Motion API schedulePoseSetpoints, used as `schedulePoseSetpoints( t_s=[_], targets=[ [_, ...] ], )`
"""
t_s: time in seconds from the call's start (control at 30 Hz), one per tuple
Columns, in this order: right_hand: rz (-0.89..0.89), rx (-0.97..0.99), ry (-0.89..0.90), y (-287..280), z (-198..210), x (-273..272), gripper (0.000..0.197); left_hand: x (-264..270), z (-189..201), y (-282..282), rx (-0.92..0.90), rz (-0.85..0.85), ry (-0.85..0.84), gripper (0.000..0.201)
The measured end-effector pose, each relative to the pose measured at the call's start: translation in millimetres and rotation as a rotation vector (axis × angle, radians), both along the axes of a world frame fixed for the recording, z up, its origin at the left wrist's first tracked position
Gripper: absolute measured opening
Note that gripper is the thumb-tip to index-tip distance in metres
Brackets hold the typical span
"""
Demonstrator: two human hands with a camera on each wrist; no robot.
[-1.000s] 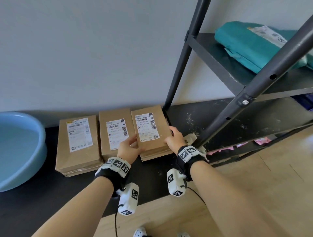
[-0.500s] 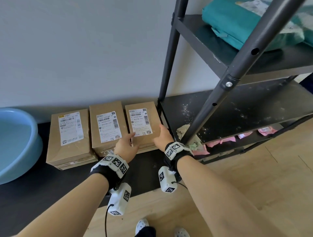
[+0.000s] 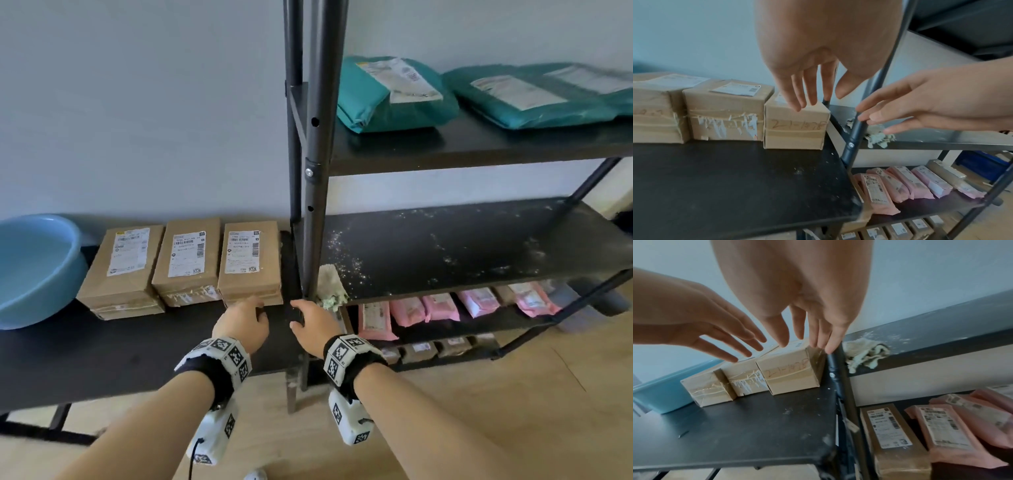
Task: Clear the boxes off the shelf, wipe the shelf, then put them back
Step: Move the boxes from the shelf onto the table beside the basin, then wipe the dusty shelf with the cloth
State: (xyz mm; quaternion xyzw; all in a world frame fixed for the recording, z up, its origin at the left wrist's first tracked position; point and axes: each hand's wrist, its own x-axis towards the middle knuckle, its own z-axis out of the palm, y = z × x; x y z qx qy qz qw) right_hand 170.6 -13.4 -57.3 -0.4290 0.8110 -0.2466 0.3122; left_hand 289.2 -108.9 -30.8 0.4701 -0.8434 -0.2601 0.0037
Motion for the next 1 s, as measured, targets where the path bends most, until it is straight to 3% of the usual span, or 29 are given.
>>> schedulePoseSetpoints(
  t_s=[0.13, 0.27, 0.43, 0.6, 0.83, 1.0],
  targets=[
    [0.059, 0.006, 0.015, 45, 2, -39, 0.047, -21, -4, 45, -0.066, 0.012, -0.079, 0.033],
    [0.07, -0.007, 0.088, 60, 1, -76, 0.043, -44, -2, 70, -0.15, -0.086, -0.178, 0.033],
    [0.131, -0.068, 0.251, 44, -7, -105, 0.037, -63, -15, 72, -0.192, -0.125, -0.213, 0.032],
    [0.249, -0.044, 0.399, 9, -32, -116, 0.047, -73, -50, 72, -0.221, -0.281, -0.149, 0.033],
    [0.411, 0.045, 0.443, -21, -69, -121, 0.053, -89, -79, 63, -0.153, -0.292, -0.085, 0.031],
    [0.244, 0.088, 0.432, -3, -70, -150, 0.056, -102, -74, 67, -0.155, -0.342, -0.069, 0.023]
  ],
)
